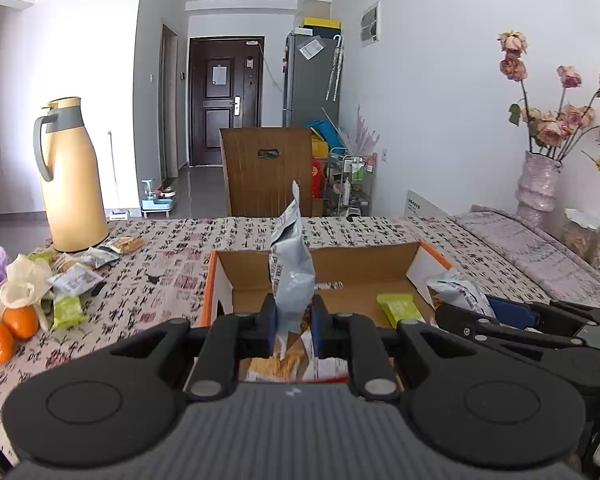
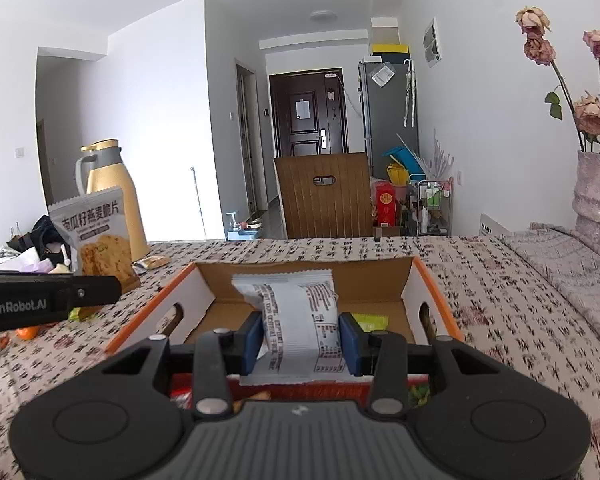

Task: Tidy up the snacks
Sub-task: 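Carry the silver packet and white cake over the cardboard box with both tools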

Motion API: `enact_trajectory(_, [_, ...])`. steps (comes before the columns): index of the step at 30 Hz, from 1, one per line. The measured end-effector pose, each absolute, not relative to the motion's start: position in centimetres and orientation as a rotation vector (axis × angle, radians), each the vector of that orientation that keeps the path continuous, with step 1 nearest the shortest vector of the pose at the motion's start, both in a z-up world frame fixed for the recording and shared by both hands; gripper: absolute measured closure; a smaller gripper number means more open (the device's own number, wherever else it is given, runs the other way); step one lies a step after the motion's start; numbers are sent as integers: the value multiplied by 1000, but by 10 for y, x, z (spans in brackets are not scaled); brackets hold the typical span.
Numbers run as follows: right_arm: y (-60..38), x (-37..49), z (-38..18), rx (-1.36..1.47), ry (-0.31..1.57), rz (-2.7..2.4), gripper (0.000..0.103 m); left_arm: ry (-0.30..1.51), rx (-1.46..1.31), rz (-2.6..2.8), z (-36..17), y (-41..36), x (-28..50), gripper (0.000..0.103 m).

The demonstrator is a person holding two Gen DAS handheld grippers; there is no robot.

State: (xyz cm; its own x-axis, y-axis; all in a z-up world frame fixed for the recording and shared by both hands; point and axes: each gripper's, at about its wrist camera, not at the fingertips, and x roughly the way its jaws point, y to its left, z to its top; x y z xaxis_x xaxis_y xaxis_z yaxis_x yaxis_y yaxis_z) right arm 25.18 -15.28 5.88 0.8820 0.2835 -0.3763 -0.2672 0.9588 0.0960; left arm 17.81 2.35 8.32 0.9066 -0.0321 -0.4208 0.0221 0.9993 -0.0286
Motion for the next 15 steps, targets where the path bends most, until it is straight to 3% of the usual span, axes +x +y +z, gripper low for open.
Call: enact_trajectory(15, [-156, 323, 27, 49, 444, 289, 63, 526, -63, 27, 46, 26, 248, 86])
